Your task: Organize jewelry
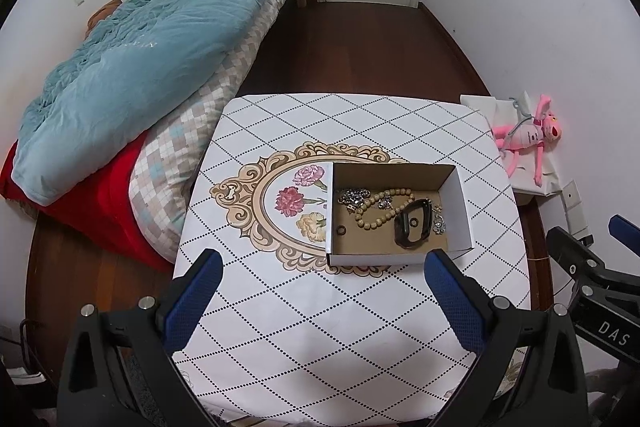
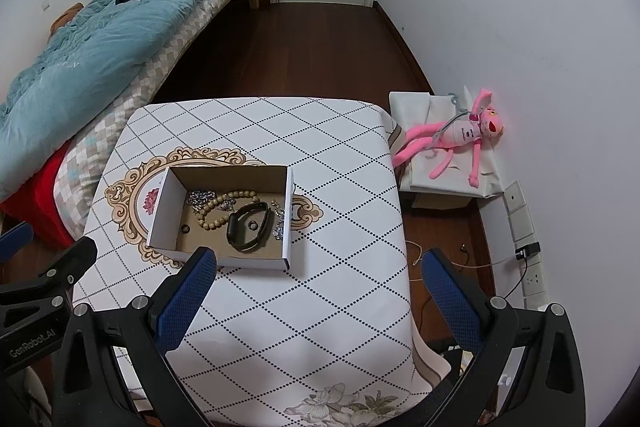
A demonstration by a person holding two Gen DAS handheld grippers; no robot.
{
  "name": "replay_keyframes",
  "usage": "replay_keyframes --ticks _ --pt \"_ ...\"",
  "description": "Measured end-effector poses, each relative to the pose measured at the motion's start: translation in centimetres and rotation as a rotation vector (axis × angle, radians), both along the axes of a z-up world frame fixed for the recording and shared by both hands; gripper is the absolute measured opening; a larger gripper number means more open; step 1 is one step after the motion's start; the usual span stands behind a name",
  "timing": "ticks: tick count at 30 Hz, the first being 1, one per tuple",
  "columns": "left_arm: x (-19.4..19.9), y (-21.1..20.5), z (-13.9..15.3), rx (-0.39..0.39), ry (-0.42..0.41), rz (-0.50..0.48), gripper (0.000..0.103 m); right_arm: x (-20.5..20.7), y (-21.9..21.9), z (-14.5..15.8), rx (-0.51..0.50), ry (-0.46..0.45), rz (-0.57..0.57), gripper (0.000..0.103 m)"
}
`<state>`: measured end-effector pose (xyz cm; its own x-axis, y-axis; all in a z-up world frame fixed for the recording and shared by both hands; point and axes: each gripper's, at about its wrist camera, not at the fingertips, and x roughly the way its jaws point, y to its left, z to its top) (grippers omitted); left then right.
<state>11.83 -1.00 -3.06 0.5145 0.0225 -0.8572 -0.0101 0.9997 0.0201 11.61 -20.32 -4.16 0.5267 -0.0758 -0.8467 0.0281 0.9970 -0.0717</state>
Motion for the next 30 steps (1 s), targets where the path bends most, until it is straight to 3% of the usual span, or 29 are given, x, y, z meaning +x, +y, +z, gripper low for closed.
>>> replay_keyframes --ticks 30 --pt "0.20 0.19 0.74 -0.008 -0.010 0.014 0.103 0.13 0.42 0.64 0.001 -0.003 0.018 0.103"
